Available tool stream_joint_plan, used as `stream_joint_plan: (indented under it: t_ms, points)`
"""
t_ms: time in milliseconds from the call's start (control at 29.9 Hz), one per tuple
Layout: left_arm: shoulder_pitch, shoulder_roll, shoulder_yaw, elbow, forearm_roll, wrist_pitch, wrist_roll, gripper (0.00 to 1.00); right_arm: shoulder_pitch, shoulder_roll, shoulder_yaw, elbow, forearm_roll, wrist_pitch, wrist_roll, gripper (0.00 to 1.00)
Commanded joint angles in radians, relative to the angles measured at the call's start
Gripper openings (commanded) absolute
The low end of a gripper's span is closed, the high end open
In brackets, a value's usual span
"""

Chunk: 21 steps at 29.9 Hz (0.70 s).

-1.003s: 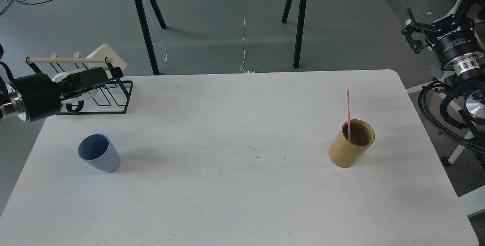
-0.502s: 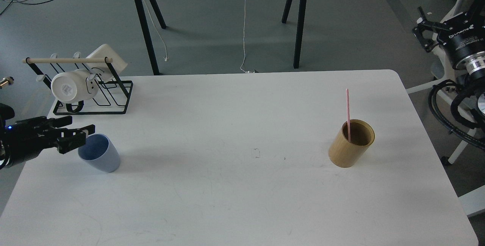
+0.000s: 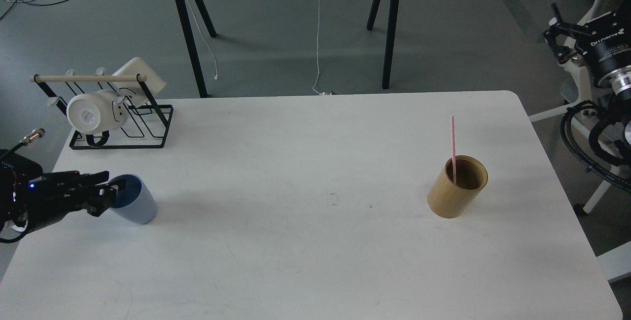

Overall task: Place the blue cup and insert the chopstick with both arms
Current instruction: 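Grasp the blue cup from its side with the left gripper, then carry the blue cup toward the table center and set it down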

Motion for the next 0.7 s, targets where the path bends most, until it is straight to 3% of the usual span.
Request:
stream_joint_plan:
  t_ms: [0, 267, 401, 535, 669]
  points:
    - [-0.005, 0.002, 0.037, 0.001, 0.000, -0.007, -0.031, 0.06, 0.000, 0.000, 0.002, -0.010, -0.001, 0.000, 0.000, 0.99]
    - [-0.016, 0.002, 0.036, -0.004, 0.000, -0.007, -0.034, 0.03, -0.001, 0.000, 0.004, -0.009, 0.000, 0.000, 0.002, 0.99]
    - [-0.081, 0.011, 0.038, -0.078, 0.000, -0.036, -0.037, 0.03, -0.001, 0.000, 0.004, -0.009, 0.000, 0.000, 0.002, 0.99]
    - [-0.216, 0.038, 0.031, -0.270, 0.000, -0.197, -0.019, 0.03, -0.001, 0.000, 0.004, -0.006, -0.001, 0.000, 0.002, 0.99]
    - [-0.402, -0.001, 0.028, -0.372, 0.000, -0.376, 0.006, 0.03, 0.002, -0.002, 0.002, -0.003, -0.001, 0.000, 0.002, 0.99]
